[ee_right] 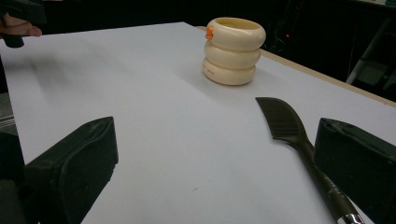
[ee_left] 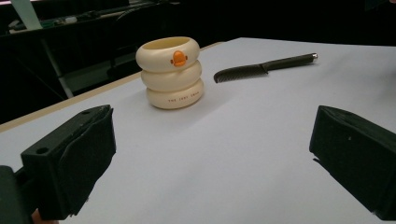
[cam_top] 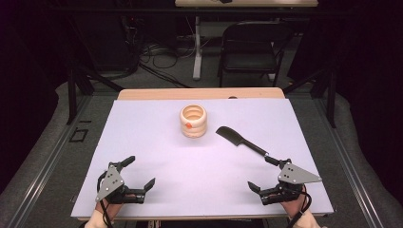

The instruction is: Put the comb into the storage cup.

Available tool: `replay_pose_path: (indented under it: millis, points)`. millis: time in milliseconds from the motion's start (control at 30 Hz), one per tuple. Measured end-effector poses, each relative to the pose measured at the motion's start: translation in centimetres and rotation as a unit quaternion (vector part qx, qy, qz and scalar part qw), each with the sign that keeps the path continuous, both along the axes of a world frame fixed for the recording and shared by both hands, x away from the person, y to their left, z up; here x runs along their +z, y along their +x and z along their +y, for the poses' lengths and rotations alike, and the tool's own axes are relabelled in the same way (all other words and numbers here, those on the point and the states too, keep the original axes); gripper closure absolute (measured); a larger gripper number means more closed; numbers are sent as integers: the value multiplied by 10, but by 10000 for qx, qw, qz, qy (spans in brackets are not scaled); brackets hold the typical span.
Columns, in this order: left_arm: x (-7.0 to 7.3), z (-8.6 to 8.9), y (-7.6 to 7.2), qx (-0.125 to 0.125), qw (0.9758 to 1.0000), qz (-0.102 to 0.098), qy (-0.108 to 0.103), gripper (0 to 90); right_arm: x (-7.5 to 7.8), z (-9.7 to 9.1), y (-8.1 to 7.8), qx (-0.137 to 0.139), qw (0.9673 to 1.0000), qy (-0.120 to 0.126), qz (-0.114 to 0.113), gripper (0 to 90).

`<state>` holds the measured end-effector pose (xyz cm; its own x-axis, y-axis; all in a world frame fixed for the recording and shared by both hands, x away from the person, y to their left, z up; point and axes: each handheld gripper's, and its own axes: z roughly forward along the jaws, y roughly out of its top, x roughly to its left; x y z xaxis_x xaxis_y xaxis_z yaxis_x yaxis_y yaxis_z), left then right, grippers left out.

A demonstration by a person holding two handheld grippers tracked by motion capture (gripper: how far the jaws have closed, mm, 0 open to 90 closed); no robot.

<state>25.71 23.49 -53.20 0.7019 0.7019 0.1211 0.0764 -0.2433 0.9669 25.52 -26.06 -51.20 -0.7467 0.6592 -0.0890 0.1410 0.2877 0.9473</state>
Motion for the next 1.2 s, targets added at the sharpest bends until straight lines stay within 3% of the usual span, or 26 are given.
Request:
replay_pose_path:
  millis: [667,800,1200]
  points:
    - [-1,-3,0,-100,9999,22,77,3,0,10,9,-63,9994,-286,184,0]
    - [0,-3,1,-113,9999,19,95,3,1,17,18,-102,9983,-487,295,0]
    - [-1,-5,3,-121,9999,46,109,3,3,17,45,-125,9965,-634,537,0]
